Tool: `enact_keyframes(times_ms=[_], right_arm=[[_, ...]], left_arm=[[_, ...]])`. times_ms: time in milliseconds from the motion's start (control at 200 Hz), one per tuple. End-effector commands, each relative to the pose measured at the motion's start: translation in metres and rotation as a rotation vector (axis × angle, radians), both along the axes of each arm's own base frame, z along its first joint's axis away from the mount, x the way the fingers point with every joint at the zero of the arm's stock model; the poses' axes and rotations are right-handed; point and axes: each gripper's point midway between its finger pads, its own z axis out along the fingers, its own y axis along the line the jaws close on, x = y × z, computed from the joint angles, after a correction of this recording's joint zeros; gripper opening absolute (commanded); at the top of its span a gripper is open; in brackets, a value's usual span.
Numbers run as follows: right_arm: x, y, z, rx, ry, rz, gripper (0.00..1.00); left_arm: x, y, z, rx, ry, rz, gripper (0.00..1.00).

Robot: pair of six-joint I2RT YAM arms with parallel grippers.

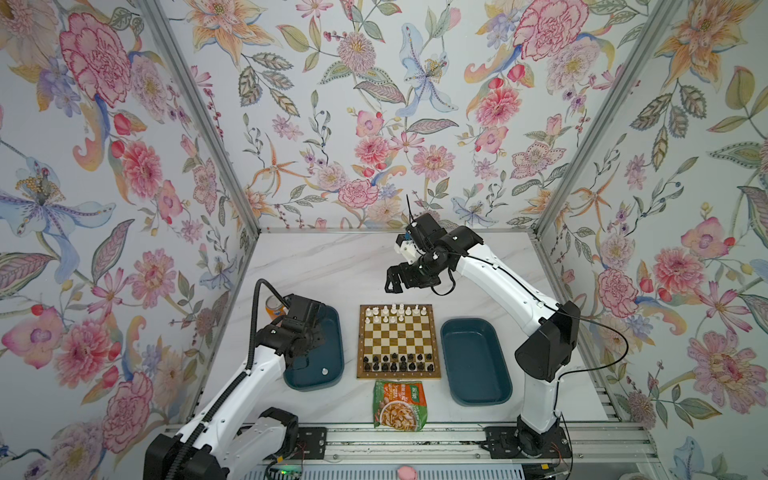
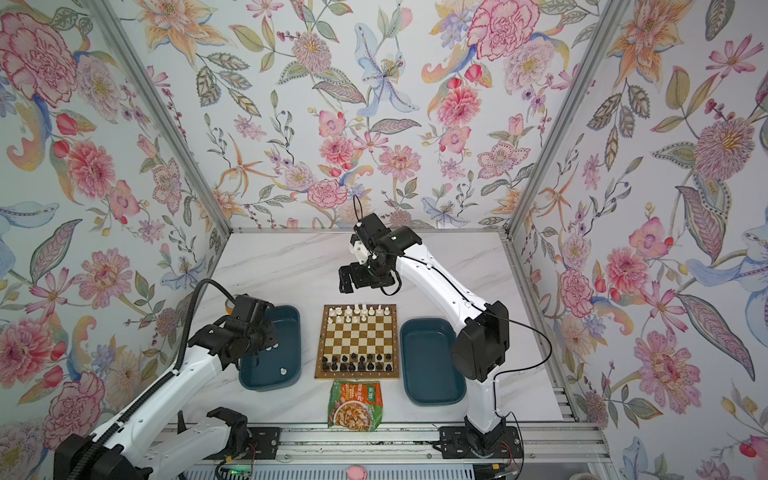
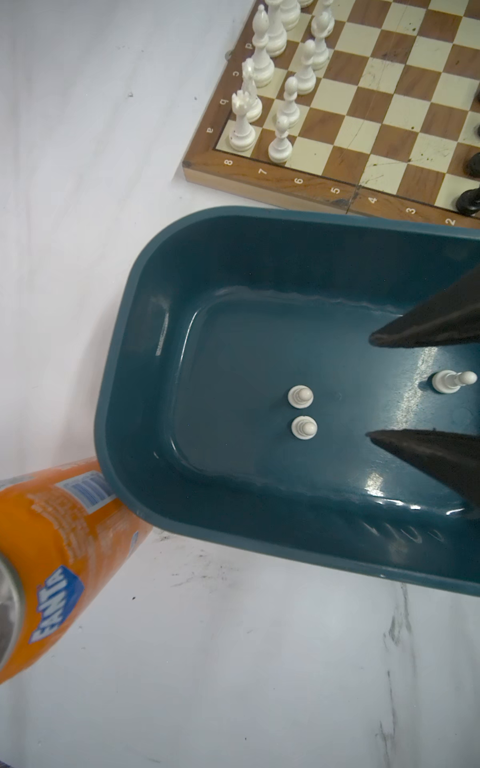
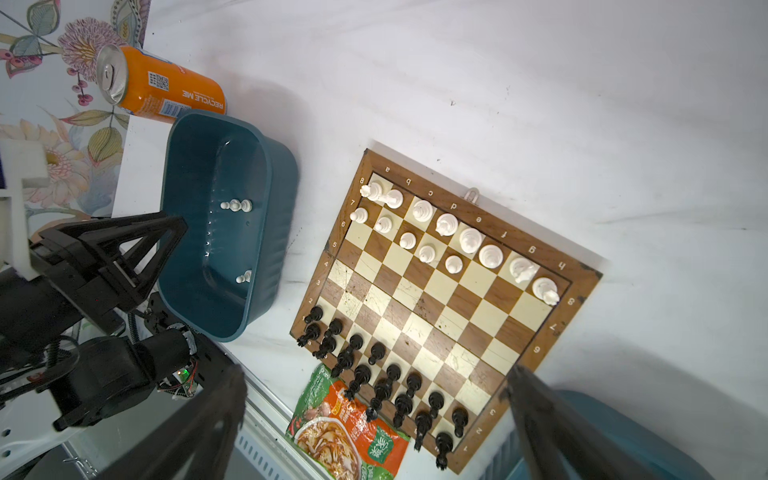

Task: Set up the chess pieces on the board
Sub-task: 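Move the left gripper back over the teal tray of white pawns, then lower the left gripper onto another white pawn and close it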

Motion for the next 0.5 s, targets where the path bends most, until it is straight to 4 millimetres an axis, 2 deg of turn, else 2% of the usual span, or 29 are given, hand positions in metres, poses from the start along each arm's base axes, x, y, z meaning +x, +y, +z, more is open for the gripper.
enact_keyframes(times_ms=[0,250,495], right_arm=[[0.0,0.0,0.0,-0.018,0.005,-0.017,0.99],[0.001,-0.009,-0.001,-0.04,-0.008,-0.022,0.99],[0.002,-0.033,-0.003,-0.061,-0.01,-0.044,0.99]], left_arm=[[-0.003,0.007,-0.011,0.03,0.031,0.01,0.36],[0.015,0.0,-0.031,0.032,0.058,-0.008,0.35],[0.023,-0.001,-0.053,0.066,0.121,-0.033,0.29]])
